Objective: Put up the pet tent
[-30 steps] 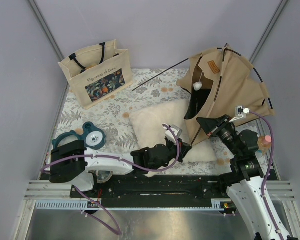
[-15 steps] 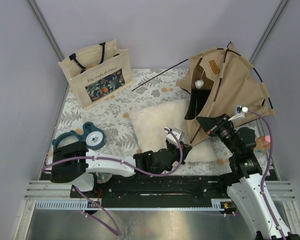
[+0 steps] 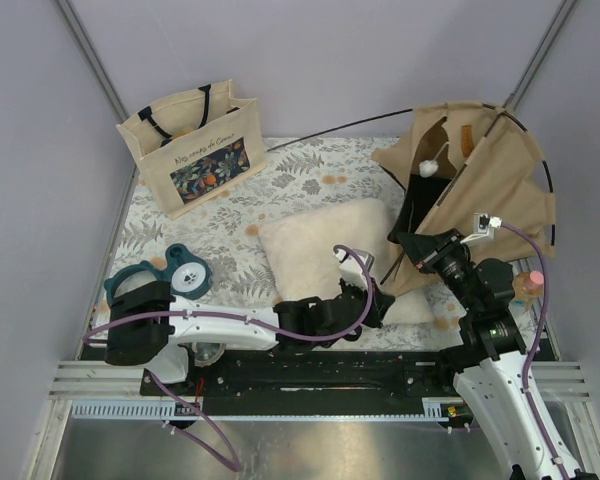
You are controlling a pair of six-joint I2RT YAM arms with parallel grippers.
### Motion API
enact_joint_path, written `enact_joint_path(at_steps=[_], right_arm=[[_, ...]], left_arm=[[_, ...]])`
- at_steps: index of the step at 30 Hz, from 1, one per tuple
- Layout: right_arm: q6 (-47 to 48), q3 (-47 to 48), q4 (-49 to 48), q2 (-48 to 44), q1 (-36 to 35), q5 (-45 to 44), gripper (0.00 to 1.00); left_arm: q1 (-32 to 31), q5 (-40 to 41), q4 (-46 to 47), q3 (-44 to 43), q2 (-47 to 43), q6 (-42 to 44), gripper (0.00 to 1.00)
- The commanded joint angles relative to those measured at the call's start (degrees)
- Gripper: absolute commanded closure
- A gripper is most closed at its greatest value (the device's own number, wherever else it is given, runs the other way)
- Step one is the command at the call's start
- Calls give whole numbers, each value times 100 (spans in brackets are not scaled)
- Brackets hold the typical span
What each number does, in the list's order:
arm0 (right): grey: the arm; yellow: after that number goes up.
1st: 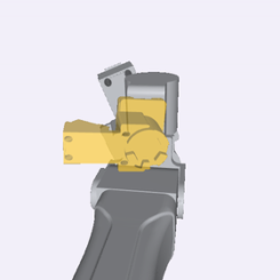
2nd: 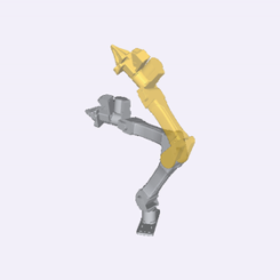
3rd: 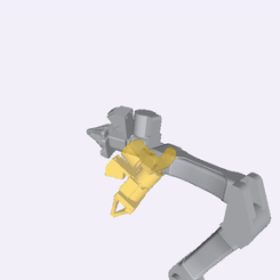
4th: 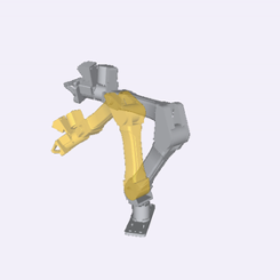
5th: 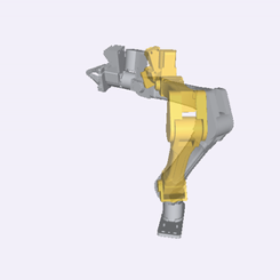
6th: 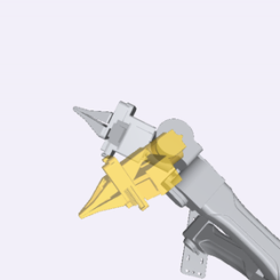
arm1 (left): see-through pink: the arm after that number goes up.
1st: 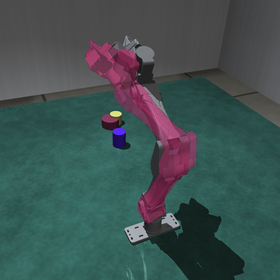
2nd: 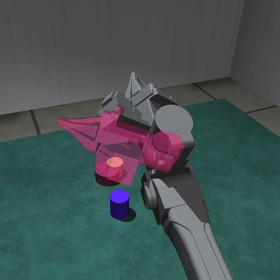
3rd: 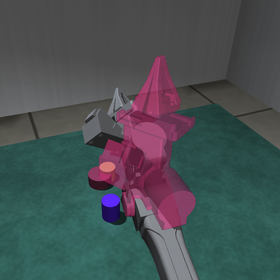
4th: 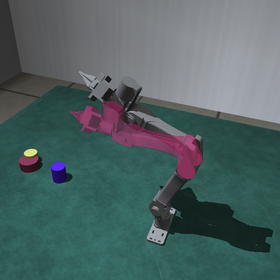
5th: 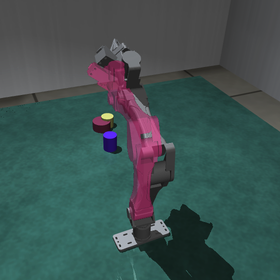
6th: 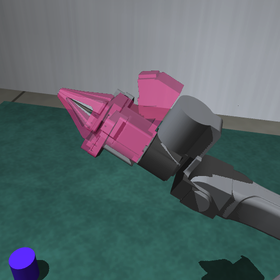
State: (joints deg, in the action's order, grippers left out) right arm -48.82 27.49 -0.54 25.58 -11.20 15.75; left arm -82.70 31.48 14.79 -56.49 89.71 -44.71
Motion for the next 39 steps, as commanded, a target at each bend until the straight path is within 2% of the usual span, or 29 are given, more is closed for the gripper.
enact_joint_path(at_steps=[1, 11, 23, 28, 33, 39], right_arm=[[65, 599, -616, 8, 215, -1610, 100], [241, 899, -79, -115, 215, -1697, 100], [417, 1242, 625, -27, 224, -1882, 100], [364, 1373, 660, 34, 224, -1601, 100], [426, 1409, 800, -36, 224, -908, 100], [347, 777, 582, -282, 215, -319, 100]], left_arm=[[-476, -1013, -1470, 191, 301, -565, 100], [-335, -1250, -1153, 402, 213, -1031, 100], [-291, -1162, -794, 1307, -173, -1251, 100], [-221, -1259, -723, 1325, -217, -1295, 100], [-89, -1469, -679, 1228, -226, -1461, 100], [16, -1698, -766, 886, -200, -1839, 100]])
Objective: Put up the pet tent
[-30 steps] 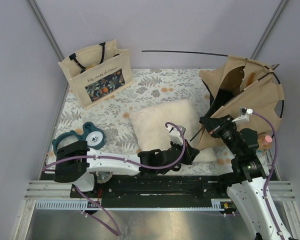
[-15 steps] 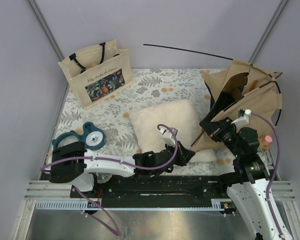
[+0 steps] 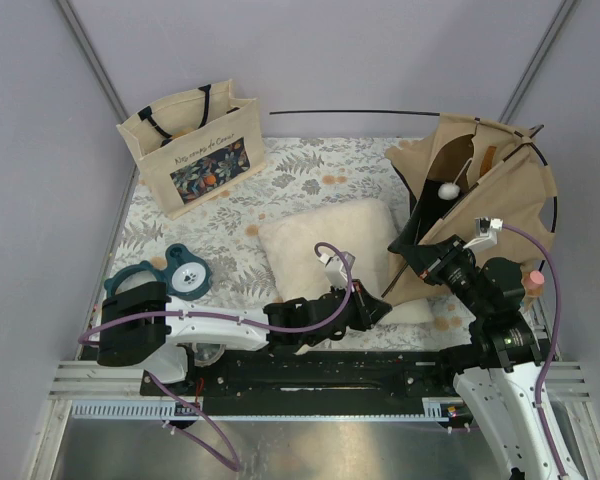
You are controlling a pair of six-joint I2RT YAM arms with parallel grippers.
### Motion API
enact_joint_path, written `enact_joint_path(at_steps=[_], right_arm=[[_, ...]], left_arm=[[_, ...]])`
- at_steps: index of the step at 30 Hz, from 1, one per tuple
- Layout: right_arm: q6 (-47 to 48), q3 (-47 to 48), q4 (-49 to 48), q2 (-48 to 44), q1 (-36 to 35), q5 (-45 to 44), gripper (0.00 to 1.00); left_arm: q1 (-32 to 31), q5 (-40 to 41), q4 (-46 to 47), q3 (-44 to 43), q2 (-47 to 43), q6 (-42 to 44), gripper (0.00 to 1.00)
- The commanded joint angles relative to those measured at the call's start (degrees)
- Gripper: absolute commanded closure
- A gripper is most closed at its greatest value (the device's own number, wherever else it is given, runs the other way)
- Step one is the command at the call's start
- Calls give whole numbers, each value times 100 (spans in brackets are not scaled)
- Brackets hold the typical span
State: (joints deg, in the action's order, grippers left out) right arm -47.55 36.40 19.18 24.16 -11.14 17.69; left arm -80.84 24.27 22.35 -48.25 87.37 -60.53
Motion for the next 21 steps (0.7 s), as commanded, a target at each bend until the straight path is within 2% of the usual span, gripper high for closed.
enact_joint_path(at_steps=[1, 7, 21], right_arm=[[194, -229, -1434, -166, 208, -452, 100], [185, -616, -1522, -298, 208, -293, 100], [132, -1021, -1505, -579, 208, -55, 100]], left_arm=[[-152, -1021, -1558, -8, 52, -336, 100], [-90, -1144, -1497, -141, 52, -749, 100], [-46, -1320, -1532, -730, 474, -697, 100]])
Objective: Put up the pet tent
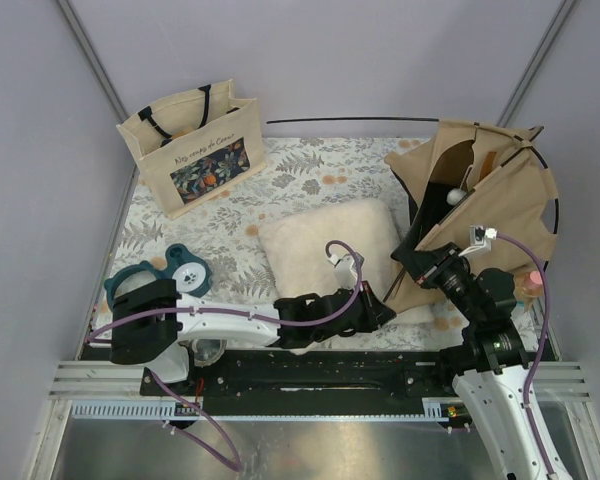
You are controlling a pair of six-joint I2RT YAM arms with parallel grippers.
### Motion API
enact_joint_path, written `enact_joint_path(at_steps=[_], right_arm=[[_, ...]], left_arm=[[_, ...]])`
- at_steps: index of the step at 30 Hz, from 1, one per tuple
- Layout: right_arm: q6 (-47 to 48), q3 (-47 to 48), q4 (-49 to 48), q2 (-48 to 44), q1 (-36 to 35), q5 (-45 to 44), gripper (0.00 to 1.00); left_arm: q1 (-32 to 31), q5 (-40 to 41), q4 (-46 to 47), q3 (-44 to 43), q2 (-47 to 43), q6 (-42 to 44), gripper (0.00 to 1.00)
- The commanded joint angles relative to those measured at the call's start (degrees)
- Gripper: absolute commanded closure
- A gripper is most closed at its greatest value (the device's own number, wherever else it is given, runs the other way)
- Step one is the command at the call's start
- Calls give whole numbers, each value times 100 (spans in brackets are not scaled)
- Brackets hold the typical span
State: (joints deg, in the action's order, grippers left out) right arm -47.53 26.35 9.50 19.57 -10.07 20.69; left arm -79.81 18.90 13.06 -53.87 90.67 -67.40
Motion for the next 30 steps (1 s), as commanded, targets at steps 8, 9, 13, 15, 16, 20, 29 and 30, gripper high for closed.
enact_joint_path(at_steps=[8, 9, 13, 15, 16, 20, 29, 30], right_arm=[[156, 195, -361, -244, 110, -364, 100], [156, 247, -300, -261, 101, -416, 100], [323, 450, 78, -393, 110, -837, 100], [376, 511, 131, -419, 110, -935, 100], [376, 520, 149, -428, 93, -926, 100], [253, 477, -35, -393, 101, -663, 100], [86, 125, -475, -209, 101, -364, 100], [60, 81, -527, -165, 101, -346, 100]], left_arm=[[-44, -624, -620, -10, 152, -204, 100], [-35, -598, -647, 25, 144, -239, 100], [-17, -440, -752, 218, 38, -318, 100], [-8, -387, -726, 350, -41, -388, 100], [-8, -352, -717, 403, -58, -432, 100], [1, -351, -656, 447, -103, -467, 100], [9, -624, -594, -27, 126, -239, 100], [1, -633, -603, -54, 143, -204, 100]])
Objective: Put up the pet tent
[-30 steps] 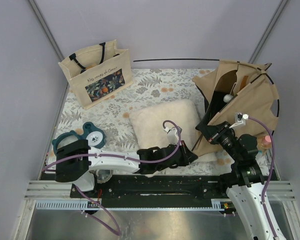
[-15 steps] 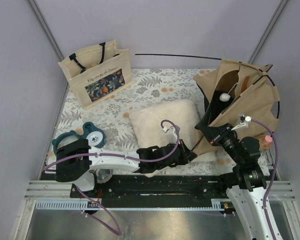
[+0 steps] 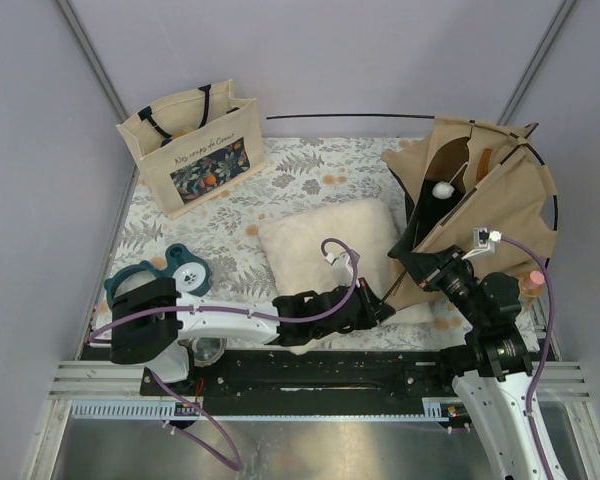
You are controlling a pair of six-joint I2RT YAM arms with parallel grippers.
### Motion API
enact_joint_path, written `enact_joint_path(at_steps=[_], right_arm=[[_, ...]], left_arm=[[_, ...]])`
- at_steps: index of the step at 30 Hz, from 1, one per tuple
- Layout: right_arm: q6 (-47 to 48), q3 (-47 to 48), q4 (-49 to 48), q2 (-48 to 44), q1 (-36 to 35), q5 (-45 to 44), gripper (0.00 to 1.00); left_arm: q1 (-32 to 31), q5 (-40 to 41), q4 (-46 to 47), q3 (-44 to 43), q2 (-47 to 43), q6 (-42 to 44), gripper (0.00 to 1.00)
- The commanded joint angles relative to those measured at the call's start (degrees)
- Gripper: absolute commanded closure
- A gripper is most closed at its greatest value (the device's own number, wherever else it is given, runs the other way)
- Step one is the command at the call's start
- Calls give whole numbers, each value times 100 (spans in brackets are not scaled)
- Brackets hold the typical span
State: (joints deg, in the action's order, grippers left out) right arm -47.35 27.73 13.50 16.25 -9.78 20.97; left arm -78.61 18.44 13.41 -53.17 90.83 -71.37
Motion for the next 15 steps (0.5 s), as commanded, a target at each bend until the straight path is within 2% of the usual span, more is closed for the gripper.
enact_joint_path(at_steps=[1, 7, 15], right_arm=[[42, -83, -989, 211, 82, -357, 100], [77, -224, -1060, 247, 73, -234, 100], [1130, 391, 20, 352, 81, -42, 99]], left_arm=[[-111, -604, -638, -141, 137, 185, 100], [-93, -622, -611, -334, 242, 185, 100], [12, -754, -480, -344, 322, 176, 100]])
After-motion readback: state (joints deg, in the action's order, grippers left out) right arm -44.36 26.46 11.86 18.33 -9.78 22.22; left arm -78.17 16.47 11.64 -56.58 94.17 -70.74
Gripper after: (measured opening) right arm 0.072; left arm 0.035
